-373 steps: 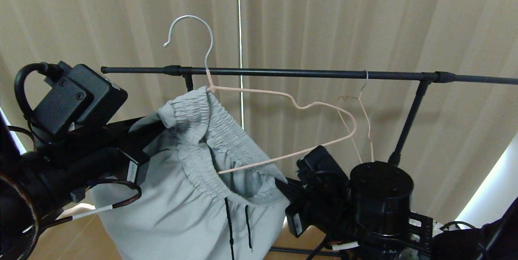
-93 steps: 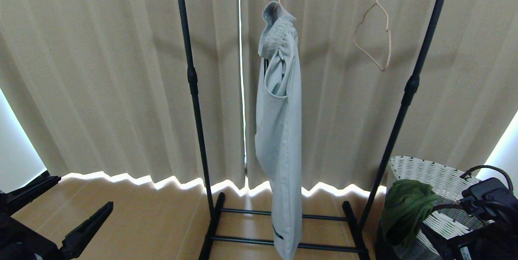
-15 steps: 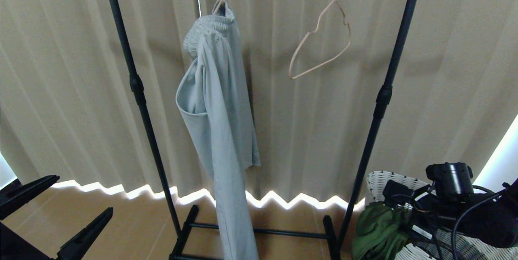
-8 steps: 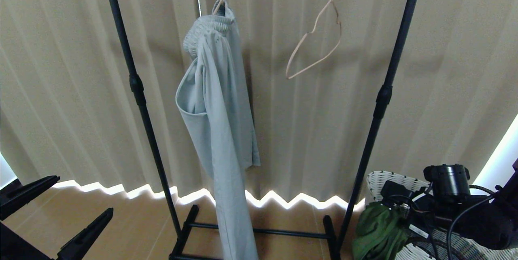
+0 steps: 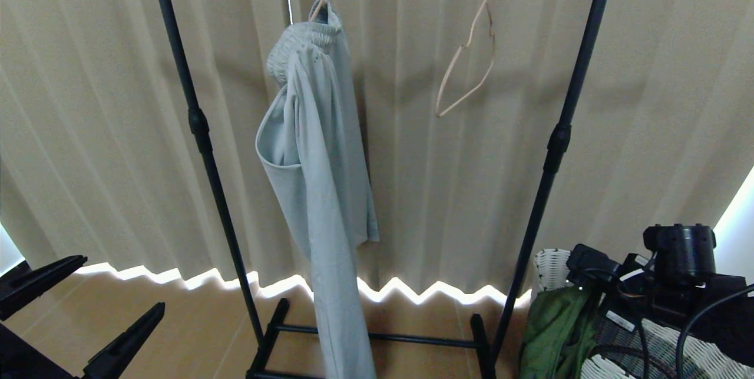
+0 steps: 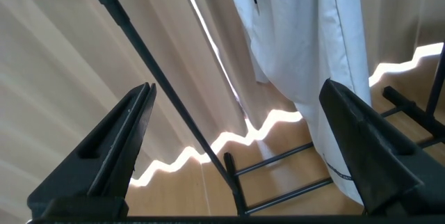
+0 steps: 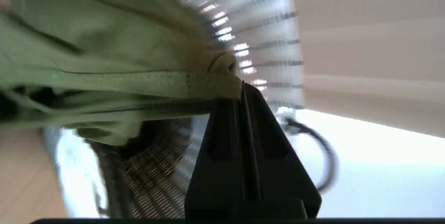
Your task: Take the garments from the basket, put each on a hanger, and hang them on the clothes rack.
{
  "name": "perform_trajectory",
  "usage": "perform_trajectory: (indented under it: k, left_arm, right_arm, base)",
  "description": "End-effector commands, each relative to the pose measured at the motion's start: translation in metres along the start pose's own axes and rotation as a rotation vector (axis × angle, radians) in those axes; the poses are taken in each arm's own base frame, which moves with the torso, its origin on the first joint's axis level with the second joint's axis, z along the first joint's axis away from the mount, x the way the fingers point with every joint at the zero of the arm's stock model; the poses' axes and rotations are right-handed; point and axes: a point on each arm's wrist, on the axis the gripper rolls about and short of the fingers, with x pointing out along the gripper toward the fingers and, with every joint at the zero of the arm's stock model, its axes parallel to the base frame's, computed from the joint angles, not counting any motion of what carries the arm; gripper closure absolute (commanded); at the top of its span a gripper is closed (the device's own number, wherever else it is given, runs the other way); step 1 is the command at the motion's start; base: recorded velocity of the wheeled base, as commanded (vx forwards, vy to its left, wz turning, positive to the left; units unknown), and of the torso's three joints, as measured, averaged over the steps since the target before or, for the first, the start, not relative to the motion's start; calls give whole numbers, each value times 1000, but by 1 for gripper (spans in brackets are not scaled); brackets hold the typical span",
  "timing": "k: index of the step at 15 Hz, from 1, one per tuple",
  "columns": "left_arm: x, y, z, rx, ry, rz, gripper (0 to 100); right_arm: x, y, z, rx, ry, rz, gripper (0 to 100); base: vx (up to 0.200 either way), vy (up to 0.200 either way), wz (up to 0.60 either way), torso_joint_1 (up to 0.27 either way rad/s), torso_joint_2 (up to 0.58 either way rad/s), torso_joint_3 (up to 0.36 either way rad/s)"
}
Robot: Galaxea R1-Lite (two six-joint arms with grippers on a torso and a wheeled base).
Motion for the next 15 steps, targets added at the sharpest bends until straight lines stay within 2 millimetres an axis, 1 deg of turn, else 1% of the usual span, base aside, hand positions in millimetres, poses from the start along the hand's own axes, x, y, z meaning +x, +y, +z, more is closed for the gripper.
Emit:
perform_trajectory:
  k: [1, 2, 3, 4, 5, 6, 7, 8, 12, 15]
  left_arm:
    - [0, 0, 0, -1, 3, -2, 0]
    - [0, 0, 0, -1, 1, -1, 0]
    - [0, 0, 0, 0, -3, 0, 0]
    - [0, 0, 0, 2, -3, 0, 0]
    - [0, 0, 0, 2, -3, 0, 0]
    - [0, 0, 0, 2, -4, 1, 0]
    - [0, 0, 0, 1, -4, 1, 0]
    - [0, 0, 0, 2, -3, 0, 0]
    - [-3, -1, 1, 4, -17, 5, 0]
    - [-5, -1, 1, 5, -22, 5, 0]
  right_arm:
    - [-63, -31, 19, 26, -152, -163, 100]
    - [-75, -37, 22, 47, -162, -170, 100]
    - [-96, -46, 34, 125, -193, -145, 100]
    - [-108, -50, 45, 179, -221, -120, 100]
    - [-108, -50, 45, 179, -221, -120, 100]
    - [-126, -60, 63, 282, -255, -84, 100]
    - [-133, -66, 69, 331, -261, -72, 100]
    - [-136, -68, 71, 353, -256, -67, 100]
    - [-139, -70, 72, 369, -264, -66, 100]
    - [-141, -63, 79, 344, -294, -42, 100]
  base:
    - [0, 0, 0, 0, 0, 0]
    - [0, 0, 0, 0, 0, 0]
    - [0, 0, 0, 0, 0, 0]
    - [0, 0, 0, 0, 0, 0]
    - [0, 0, 0, 0, 0, 0]
    - [0, 0, 0, 0, 0, 0]
    - [0, 0, 0, 0, 0, 0]
    - [0, 0, 0, 0, 0, 0]
    - [-200, 0, 0, 4, 4, 4]
    - [-200, 0, 0, -2, 1, 4]
